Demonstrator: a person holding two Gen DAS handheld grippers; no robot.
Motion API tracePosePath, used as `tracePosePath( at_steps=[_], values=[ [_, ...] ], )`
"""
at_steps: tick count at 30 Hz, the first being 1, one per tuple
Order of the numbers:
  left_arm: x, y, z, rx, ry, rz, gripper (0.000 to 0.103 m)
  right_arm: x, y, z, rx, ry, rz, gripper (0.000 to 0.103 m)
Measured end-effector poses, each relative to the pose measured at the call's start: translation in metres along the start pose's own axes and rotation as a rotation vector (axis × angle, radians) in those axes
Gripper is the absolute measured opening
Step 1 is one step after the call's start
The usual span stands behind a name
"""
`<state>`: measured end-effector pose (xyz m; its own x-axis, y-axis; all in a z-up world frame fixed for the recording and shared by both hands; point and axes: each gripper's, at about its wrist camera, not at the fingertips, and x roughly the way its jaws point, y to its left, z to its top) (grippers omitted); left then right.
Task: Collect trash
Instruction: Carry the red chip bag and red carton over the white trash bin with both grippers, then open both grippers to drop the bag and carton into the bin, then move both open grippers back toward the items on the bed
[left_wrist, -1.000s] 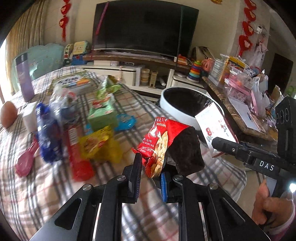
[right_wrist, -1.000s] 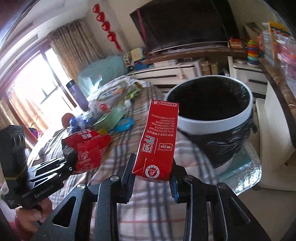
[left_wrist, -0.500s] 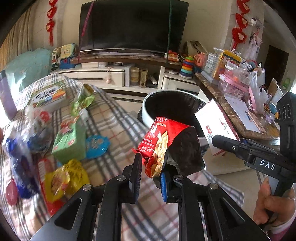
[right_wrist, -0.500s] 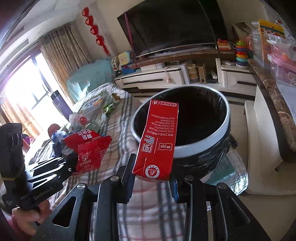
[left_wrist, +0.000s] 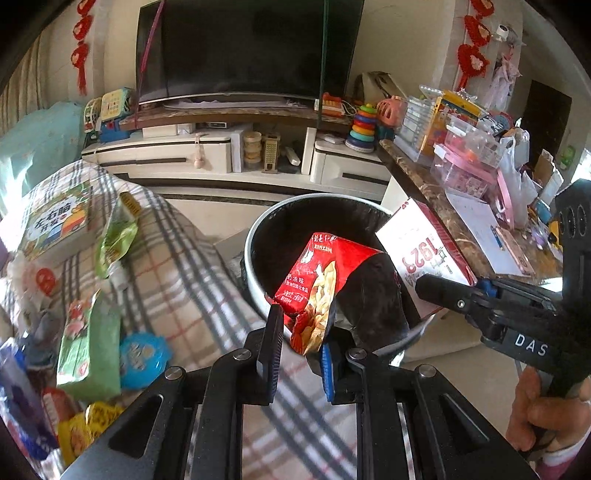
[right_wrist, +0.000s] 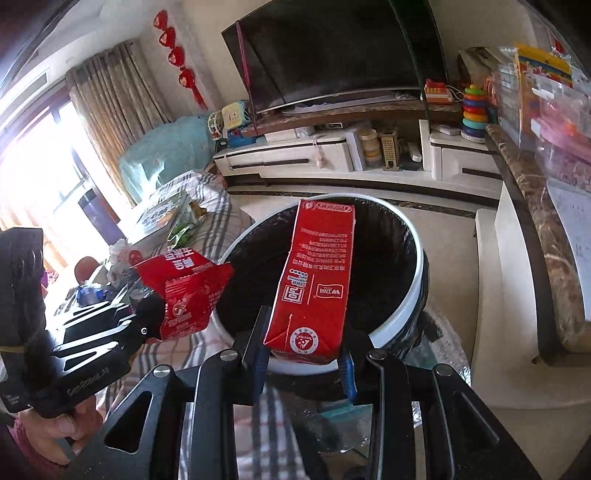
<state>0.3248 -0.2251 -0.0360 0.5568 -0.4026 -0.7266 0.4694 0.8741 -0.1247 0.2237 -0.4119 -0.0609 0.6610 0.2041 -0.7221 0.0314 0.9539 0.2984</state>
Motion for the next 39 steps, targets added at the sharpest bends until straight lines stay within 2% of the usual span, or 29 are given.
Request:
tracePosePath(
  at_steps=[6, 17, 19, 21, 22, 24, 26, 31, 33, 35, 39],
  values=[
    [0.016, -0.004, 0.015, 0.011, 0.012, 0.002, 0.017, 0.007, -0.007, 0.010, -0.009, 0.022, 0.000, 0.031],
    [0.039, -0.011, 0.038, 0.053, 0.094, 0.022, 0.019, 0.024, -0.015, 0.024, -0.043, 0.116, -0.013, 0.031],
    [0.039, -0.012, 0.041, 0.060, 0.100, 0.031, 0.028, 0.026, -0.014, 0.026, -0.060, 0.135, -0.020, 0.031],
    [0.036, -0.013, 0.043, 0.060, 0.090, 0.038, 0.056, 0.026, -0.014, 0.028, -0.068, 0.146, -0.028, 0.033],
    [0.033, -0.013, 0.043, 0.060, 0.080, 0.045, 0.060, 0.025, -0.014, 0.029, -0.073, 0.144, -0.035, 0.034],
    [0.028, -0.013, 0.041, 0.059, 0.068, 0.048, 0.061, 0.022, -0.014, 0.030, -0.075, 0.138, -0.044, 0.040],
    [0.025, -0.011, 0.036, 0.048, 0.064, 0.048, 0.061, 0.017, -0.016, 0.031, -0.062, 0.122, -0.042, 0.055],
    [0.005, 0.003, 0.011, -0.003, 0.034, 0.041, 0.062, 0.006, -0.013, 0.026, -0.039, 0.087, -0.036, 0.059],
    [-0.005, 0.009, 0.001, -0.023, 0.018, 0.054, 0.064, 0.001, -0.009, 0.022, -0.035, 0.070, -0.031, 0.062],
    [-0.016, 0.017, -0.014, -0.059, 0.005, 0.055, 0.064, -0.003, -0.003, 0.017, -0.030, 0.050, -0.031, 0.070],
    [-0.040, 0.026, -0.040, -0.108, -0.017, 0.057, 0.064, -0.010, 0.008, 0.005, -0.003, 0.012, -0.011, 0.076]
  ],
)
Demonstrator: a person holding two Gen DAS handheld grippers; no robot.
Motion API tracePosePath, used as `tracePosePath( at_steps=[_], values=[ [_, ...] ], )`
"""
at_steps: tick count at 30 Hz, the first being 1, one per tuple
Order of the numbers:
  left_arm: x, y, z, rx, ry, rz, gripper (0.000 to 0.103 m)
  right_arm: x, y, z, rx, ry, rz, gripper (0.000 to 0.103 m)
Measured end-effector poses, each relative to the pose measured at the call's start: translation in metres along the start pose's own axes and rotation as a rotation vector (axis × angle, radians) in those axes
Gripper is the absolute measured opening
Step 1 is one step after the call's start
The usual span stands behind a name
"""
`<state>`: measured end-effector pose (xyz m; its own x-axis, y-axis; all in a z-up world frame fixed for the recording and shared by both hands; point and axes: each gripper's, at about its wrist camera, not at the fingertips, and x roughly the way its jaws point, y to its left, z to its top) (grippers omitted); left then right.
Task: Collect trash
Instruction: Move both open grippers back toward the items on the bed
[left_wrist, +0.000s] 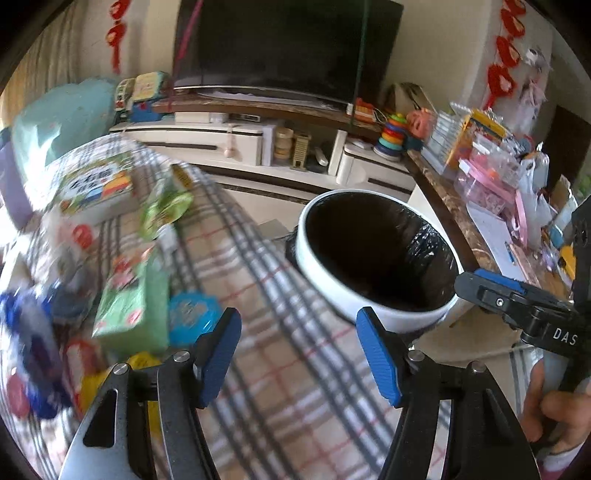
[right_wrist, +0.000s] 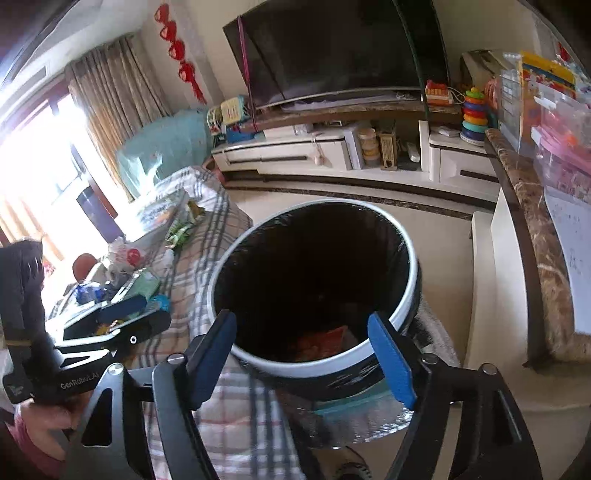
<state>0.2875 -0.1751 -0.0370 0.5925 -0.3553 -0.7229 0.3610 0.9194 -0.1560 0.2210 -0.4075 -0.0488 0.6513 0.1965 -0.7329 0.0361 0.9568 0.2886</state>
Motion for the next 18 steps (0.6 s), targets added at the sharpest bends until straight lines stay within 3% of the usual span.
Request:
tracePosePath(
  at_steps=[18],
  values=[
    [-0.098, 0.068, -0.074, -0.165, -0.061, 0.087, 0.064, 0.010, 0.079, -0.049, 0.000, 0.035, 0.153, 0.082]
  ],
)
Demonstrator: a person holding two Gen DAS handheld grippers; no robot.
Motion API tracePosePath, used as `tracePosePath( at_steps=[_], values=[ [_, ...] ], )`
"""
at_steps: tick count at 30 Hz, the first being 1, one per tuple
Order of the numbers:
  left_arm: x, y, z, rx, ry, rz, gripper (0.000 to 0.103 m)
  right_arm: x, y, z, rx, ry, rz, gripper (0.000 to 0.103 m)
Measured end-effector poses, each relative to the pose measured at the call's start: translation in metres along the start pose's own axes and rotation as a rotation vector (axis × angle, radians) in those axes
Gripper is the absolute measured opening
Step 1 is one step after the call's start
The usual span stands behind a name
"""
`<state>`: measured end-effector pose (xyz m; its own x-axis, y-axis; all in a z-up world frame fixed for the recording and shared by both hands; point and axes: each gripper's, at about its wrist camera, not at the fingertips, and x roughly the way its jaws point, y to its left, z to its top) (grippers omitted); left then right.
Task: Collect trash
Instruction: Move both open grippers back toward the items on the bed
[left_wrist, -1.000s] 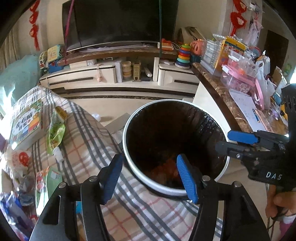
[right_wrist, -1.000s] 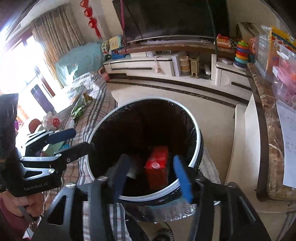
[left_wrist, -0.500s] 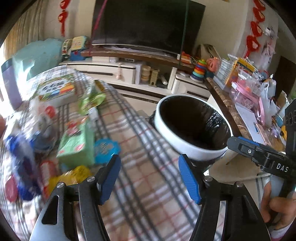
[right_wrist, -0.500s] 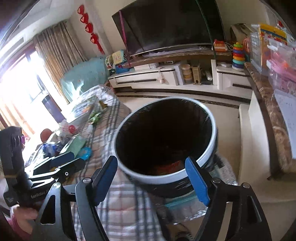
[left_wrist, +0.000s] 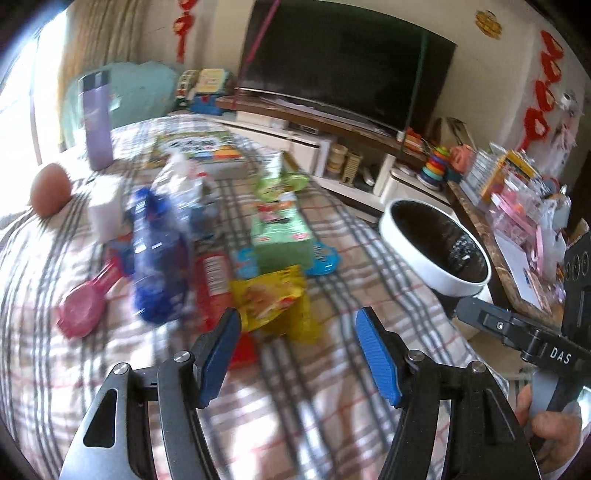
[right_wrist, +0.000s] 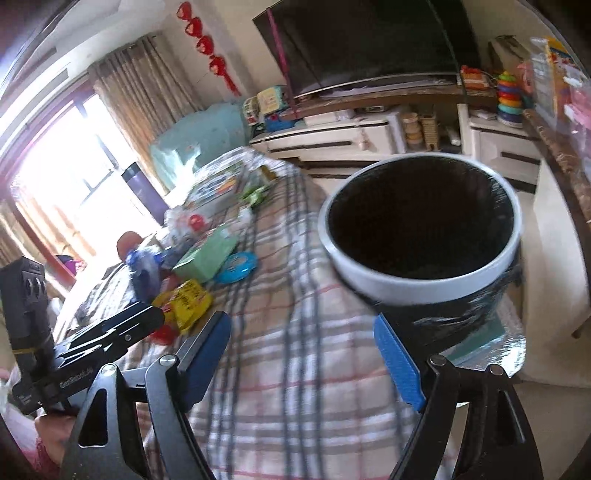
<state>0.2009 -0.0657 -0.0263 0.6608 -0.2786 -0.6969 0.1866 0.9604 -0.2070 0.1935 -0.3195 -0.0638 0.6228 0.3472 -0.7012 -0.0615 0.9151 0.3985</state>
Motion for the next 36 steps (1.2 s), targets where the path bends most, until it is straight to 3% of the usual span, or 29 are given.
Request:
tracePosePath(
  at_steps=[13, 25, 36],
  values=[
    [-0.022, 0.044, -0.006, -0.105, 0.006, 0.052, 0.064, 0.025, 0.056, -0.023, -0.054, -0.009, 0.079, 0.082],
    [-0.011, 0.073, 0.007, -0.155, 0.020, 0.065, 0.064, 0.058, 0.083, -0.022, -0.075, 0.068, 0.101, 0.081],
    [0.015, 0.080, 0.024, -0.158, 0.023, 0.064, 0.064, 0.083, 0.094, -0.017, -0.074, 0.096, 0.144, 0.056]
  ],
)
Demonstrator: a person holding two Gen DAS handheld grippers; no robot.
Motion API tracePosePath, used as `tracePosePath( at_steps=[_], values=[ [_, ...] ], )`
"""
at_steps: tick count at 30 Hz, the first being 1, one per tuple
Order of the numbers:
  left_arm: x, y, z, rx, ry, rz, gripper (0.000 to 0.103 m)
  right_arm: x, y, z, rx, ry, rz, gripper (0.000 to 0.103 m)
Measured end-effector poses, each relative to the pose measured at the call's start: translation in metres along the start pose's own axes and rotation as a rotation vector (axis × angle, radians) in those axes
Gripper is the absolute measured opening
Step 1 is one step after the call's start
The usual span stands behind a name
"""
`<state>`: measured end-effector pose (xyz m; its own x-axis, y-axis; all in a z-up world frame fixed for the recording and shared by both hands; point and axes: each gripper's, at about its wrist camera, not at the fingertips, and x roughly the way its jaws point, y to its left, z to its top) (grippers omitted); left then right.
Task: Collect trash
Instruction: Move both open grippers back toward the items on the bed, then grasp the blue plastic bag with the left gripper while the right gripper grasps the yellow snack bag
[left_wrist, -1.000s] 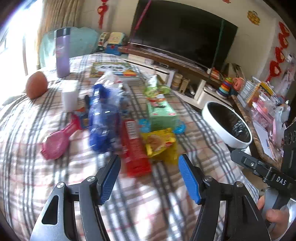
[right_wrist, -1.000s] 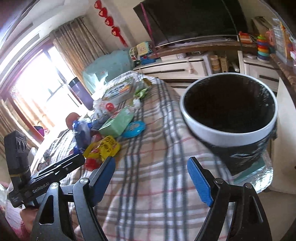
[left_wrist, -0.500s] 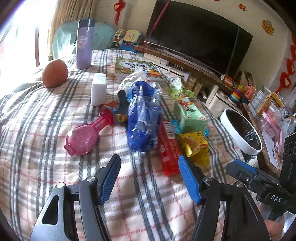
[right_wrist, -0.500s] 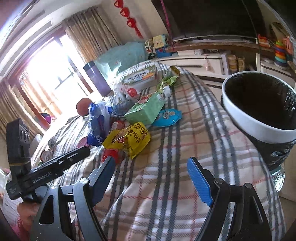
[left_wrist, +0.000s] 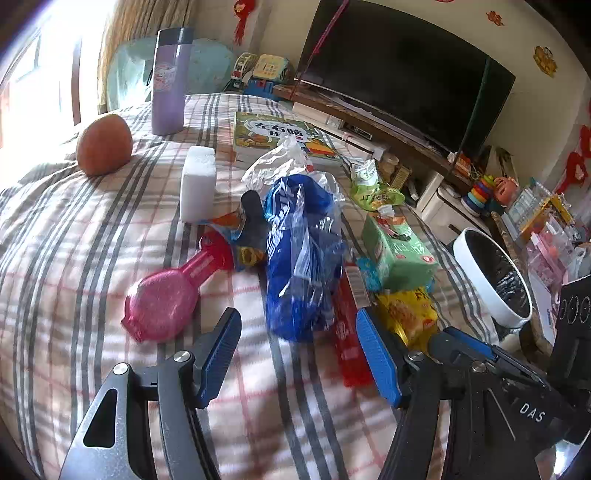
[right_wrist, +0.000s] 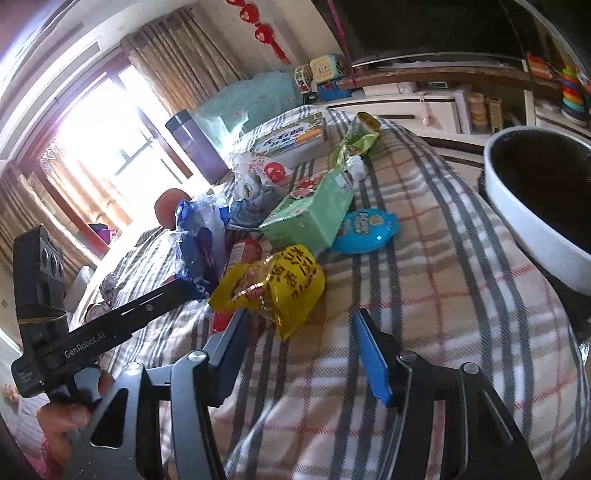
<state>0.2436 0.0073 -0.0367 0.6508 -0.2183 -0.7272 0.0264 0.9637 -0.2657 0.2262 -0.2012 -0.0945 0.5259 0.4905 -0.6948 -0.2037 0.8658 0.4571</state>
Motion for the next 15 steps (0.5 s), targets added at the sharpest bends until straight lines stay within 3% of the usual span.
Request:
tracePosePath(
  at_steps=[3, 4, 5, 6, 7, 15],
  values=[
    [0.012, 0.001, 0.003, 0.000, 0.000, 0.003, 0.062, 0.009, 0.002, 0.006, -0.010, 0.004, 0.009, 0.050],
    [0.018, 0.001, 0.004, 0.002, 0.007, 0.000, 0.061, 0.012, 0.002, 0.007, -0.014, 0.008, 0.010, 0.043],
    [0.022, 0.001, 0.004, 0.002, 0.012, -0.007, 0.051, 0.015, 0.003, 0.007, -0.017, 0.012, 0.009, 0.031],
    [0.025, 0.001, 0.004, 0.004, 0.019, -0.018, 0.032, 0.018, 0.003, 0.007, -0.020, 0.019, 0.009, 0.024],
    [0.029, 0.001, 0.004, 0.005, 0.033, -0.026, 0.026, 0.018, 0.003, 0.006, -0.020, 0.020, 0.008, 0.021],
    [0.024, -0.002, 0.000, 0.022, 0.003, -0.037, 0.019, -0.001, 0.001, 0.001, -0.051, -0.021, -0.011, 0.011]
  ],
)
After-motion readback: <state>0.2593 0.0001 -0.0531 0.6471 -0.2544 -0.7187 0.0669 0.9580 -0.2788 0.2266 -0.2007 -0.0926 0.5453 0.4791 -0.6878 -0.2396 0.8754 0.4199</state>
